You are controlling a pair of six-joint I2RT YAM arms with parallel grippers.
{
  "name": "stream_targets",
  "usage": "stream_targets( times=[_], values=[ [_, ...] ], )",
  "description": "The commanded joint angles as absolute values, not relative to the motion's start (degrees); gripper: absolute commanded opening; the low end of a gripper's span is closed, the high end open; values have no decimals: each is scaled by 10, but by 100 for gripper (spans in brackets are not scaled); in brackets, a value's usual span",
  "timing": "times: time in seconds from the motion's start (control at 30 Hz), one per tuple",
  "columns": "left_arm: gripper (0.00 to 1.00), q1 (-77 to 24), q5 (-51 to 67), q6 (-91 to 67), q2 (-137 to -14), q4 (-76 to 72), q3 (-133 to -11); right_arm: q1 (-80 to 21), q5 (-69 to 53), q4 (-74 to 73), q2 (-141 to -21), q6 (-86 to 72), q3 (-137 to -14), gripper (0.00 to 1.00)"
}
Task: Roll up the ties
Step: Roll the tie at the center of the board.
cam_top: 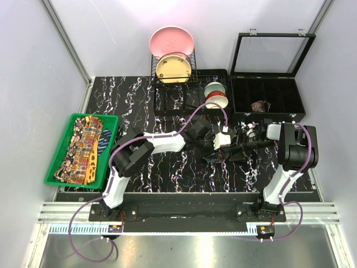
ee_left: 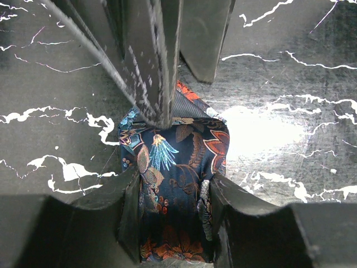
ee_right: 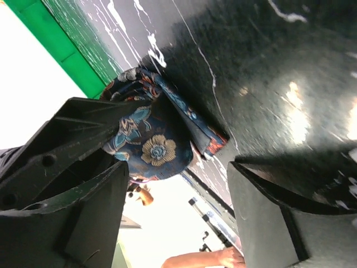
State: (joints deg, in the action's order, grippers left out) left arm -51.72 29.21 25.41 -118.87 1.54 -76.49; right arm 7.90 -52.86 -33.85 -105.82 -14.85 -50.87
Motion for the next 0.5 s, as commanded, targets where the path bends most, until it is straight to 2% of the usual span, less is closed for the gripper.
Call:
stream_targets(
  times=[0.0,0.1,0.2,0.37,0.47],
  values=[
    [10,-512,273,272,-1212,79,-743,64,-430,-211,-1043,-186,-490,75],
    [10,-512,272,272,-1212,81,-746,65,-399,-177,-972,-197,-483,75],
    [10,-512,272,273,-1209,82,-744,62,-378,-185,-949,-184,-489,76],
    [9,-512,272,272,-1208,82,-746,52,-367,-213,-946,-158,-488,78],
    [9,-510,271,272,-1211,82,-749,40,-411,-187,-983,-181,-471,73]
  ],
)
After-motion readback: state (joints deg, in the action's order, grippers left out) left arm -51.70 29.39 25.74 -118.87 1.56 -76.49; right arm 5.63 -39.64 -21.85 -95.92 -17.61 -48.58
